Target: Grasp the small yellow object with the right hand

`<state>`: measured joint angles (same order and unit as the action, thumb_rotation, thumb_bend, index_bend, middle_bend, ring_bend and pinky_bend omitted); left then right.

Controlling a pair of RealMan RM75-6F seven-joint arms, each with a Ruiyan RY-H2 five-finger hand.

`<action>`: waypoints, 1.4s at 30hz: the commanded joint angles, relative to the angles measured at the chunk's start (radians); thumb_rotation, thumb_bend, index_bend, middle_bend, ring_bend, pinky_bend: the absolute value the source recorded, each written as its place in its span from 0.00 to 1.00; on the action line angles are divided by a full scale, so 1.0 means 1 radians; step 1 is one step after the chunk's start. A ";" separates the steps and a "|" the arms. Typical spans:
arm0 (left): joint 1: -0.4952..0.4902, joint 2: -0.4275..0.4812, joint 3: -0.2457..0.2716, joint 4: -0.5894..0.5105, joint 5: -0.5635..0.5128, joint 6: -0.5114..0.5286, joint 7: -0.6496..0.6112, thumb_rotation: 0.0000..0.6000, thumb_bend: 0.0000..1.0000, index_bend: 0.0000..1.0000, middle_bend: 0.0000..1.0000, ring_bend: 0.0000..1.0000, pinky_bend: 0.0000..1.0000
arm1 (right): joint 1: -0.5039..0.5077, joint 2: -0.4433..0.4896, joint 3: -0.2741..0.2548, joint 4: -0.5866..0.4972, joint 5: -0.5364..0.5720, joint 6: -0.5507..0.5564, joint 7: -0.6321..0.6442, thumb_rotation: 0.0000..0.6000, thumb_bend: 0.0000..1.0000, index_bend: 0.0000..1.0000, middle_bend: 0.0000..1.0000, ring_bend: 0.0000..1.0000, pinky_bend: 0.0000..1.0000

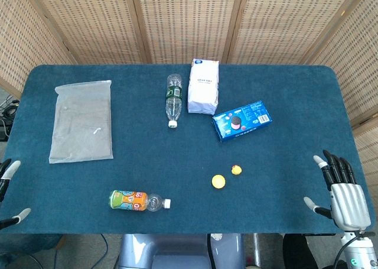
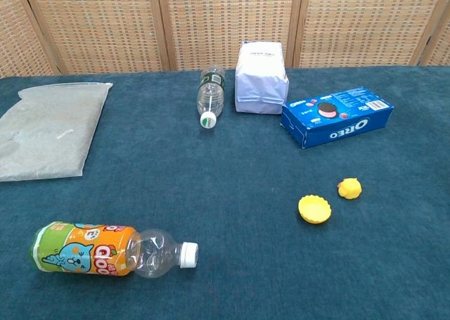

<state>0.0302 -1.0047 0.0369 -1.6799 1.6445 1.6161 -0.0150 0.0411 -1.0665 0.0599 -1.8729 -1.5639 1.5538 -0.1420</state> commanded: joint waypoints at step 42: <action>-0.073 -0.050 -0.026 0.008 -0.102 -0.149 0.085 1.00 0.02 0.00 0.00 0.00 0.00 | 0.480 -0.483 0.143 0.349 0.354 -0.563 -0.210 1.00 0.14 0.44 0.00 0.00 0.00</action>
<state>-0.0434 -1.0546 0.0110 -1.6720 1.5425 1.4667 0.0702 0.5183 -1.5482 0.2041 -1.5270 -1.2142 0.9917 -0.3474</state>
